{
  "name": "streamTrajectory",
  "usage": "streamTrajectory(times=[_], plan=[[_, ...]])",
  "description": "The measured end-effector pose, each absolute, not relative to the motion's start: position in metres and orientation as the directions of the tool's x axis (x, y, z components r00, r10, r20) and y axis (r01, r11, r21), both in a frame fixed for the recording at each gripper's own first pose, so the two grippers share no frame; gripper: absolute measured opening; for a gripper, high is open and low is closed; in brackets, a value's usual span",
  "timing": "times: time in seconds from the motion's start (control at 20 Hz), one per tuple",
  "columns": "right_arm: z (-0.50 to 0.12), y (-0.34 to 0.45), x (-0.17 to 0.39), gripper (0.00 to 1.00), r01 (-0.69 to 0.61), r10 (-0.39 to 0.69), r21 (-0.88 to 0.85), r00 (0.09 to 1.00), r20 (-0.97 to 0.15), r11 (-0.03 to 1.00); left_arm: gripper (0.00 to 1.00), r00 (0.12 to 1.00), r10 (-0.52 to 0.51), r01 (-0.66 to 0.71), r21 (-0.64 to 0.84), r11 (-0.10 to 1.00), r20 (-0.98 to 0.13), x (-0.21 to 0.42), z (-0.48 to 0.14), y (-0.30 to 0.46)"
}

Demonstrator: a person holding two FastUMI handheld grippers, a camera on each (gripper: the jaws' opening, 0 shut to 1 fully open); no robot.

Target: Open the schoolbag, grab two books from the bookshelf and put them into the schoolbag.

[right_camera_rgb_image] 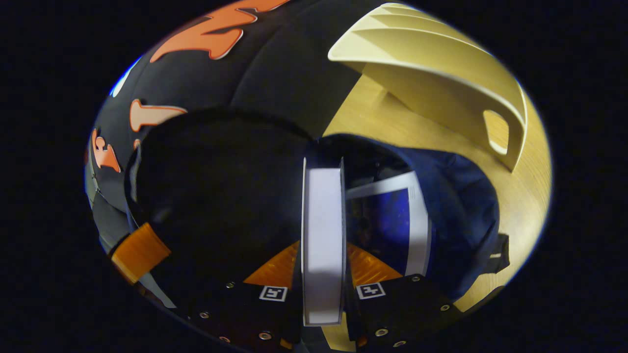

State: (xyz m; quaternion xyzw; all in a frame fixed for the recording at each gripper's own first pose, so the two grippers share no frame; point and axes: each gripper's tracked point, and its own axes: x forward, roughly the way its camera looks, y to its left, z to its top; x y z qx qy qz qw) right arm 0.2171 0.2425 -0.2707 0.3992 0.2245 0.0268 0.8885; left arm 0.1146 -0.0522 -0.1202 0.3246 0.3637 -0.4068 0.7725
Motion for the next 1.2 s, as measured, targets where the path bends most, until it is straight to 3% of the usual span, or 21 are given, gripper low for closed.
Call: streamTrajectory(times=[0.15,0.2,0.25,0.35,0.4,0.5,0.75,1.05,1.2], plan=[[-0.263,0.215,0.210,0.44,0.184,0.182,0.669,0.880,-0.439,0.720,0.01,0.425,-0.392,0.847,0.205,0.491,-0.816,0.122,-0.121,-0.043],[-0.262,0.205,0.203,0.57,0.196,0.167,0.636,0.870,-0.463,0.746,0.01,0.427,-0.391,0.841,0.199,0.504,-0.815,0.123,-0.122,-0.039],[-0.259,0.193,0.196,0.63,0.207,0.138,0.594,0.865,-0.483,0.777,0.01,0.425,-0.395,0.839,0.190,0.511,-0.815,0.122,-0.125,-0.037],[-0.253,0.167,0.185,0.37,0.232,0.077,0.527,0.863,-0.499,0.818,0.01,0.419,-0.399,0.838,0.178,0.516,-0.816,0.118,-0.128,-0.036],[-0.250,0.159,0.183,0.59,0.246,0.051,0.513,0.866,-0.497,0.822,0.01,0.416,-0.401,0.839,0.173,0.516,-0.816,0.117,-0.132,-0.035],[-0.254,0.169,0.184,0.69,0.252,0.070,0.529,0.855,-0.514,0.810,0.01,0.408,-0.406,0.841,0.163,0.517,-0.817,0.114,-0.133,-0.040],[-0.249,0.207,0.180,0.70,0.176,0.176,0.566,0.841,-0.511,0.805,0.01,0.425,-0.395,0.832,0.179,0.525,-0.815,0.114,-0.133,-0.039],[-0.210,0.132,0.151,0.70,0.216,0.041,0.472,0.878,-0.476,0.855,0.02,0.429,-0.406,0.799,0.129,0.587,-0.807,0.099,-0.158,-0.041],[-0.194,0.095,0.134,0.69,0.239,-0.018,0.417,0.884,-0.467,0.877,0.08,0.408,-0.420,0.804,0.101,0.586,-0.811,0.082,-0.168,-0.054]])
